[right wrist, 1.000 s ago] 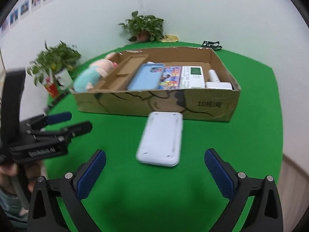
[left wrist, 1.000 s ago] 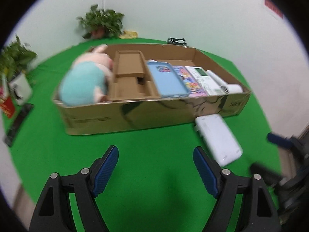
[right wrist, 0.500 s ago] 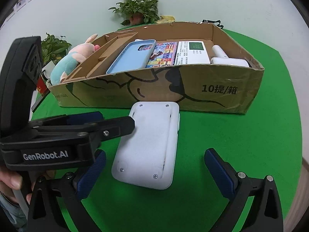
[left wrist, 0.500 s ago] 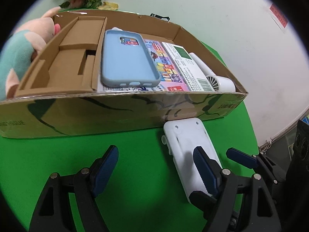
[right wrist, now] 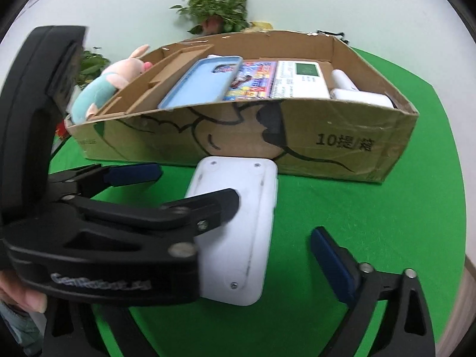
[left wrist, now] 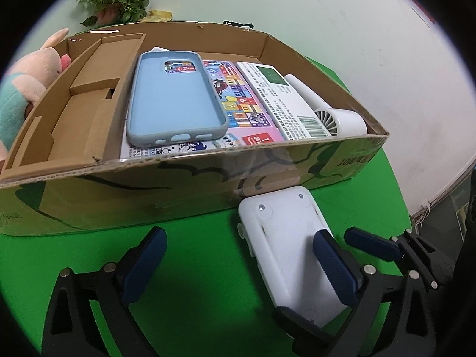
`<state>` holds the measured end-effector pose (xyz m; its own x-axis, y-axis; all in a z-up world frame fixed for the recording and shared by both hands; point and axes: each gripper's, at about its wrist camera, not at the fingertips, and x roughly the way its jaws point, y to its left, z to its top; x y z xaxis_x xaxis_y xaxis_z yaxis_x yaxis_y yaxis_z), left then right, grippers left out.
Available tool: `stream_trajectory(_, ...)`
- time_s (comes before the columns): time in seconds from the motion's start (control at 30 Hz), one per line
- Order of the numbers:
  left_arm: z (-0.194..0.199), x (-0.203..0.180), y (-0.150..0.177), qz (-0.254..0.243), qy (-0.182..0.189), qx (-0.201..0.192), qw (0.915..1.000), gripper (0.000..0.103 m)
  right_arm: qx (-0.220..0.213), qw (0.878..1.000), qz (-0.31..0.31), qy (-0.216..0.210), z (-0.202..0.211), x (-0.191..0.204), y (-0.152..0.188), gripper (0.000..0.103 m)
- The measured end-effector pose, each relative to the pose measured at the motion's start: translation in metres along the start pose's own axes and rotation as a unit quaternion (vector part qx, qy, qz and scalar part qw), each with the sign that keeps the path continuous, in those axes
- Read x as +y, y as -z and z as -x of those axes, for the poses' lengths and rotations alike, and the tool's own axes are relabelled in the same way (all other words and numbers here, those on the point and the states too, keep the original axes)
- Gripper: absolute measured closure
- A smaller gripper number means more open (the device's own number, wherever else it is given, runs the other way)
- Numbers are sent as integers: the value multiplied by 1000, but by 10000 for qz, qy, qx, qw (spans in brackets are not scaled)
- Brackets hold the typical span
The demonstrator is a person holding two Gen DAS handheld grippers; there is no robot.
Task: Organize objects
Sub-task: 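Move the right gripper to the white phone case and grasp it, then lift the white phone case and carry it over the large box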
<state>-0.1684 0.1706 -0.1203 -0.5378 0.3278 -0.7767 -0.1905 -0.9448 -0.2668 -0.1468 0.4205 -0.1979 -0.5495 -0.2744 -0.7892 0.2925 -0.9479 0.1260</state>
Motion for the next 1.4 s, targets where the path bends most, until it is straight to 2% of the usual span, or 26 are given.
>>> stream_trajectory(0.17, 4, 9, -3, 332, 309, 113, 9989, 5, 42, 9998, 127, -130, 4, 9, 2, 34)
stream_trajectory(0.27, 8, 8, 3, 416, 669, 216, 9967, 6, 87, 9998, 73, -166, 6, 10, 4, 35)
stream_trajectory(0.37, 10, -1, 11, 276, 850, 319, 9955, 18, 184, 9992, -83, -337, 8, 7, 8, 38)
stream_trajectory(0.43, 14, -6, 18, 245, 840, 382, 9954, 33, 262, 9986, -151, -427, 10, 6, 13, 39)
stream_trajectory(0.47, 16, -8, 22, 269, 867, 447, 9949, 36, 299, 9984, -138, -469, 12, 8, 15, 39)
stream_trajectory(0.53, 20, -11, 28, 275, 850, 514, 9947, 47, 349, 9984, -143, -416, 15, 11, 18, 40)
stream_trajectory(0.73, 33, 0, 36, 547, 1061, 513, 9915, 67, 324, 9983, -271, -397, 23, 10, 26, 40)
stream_trajectory(0.9, 60, -7, 33, 317, 1098, 135, 9934, 70, 125, 9991, -243, -325, 39, 15, 22, 40)
stream_trajectory(1.17, 119, -17, 12, -34, 1225, -623, 9905, 72, -789, 9968, -46, 78, 91, 38, 1, 41)
stream_trajectory(1.4, 162, -20, -16, -294, 1033, -1205, 9869, 73, -1403, 9901, 25, -31, 121, 53, -30, 41)
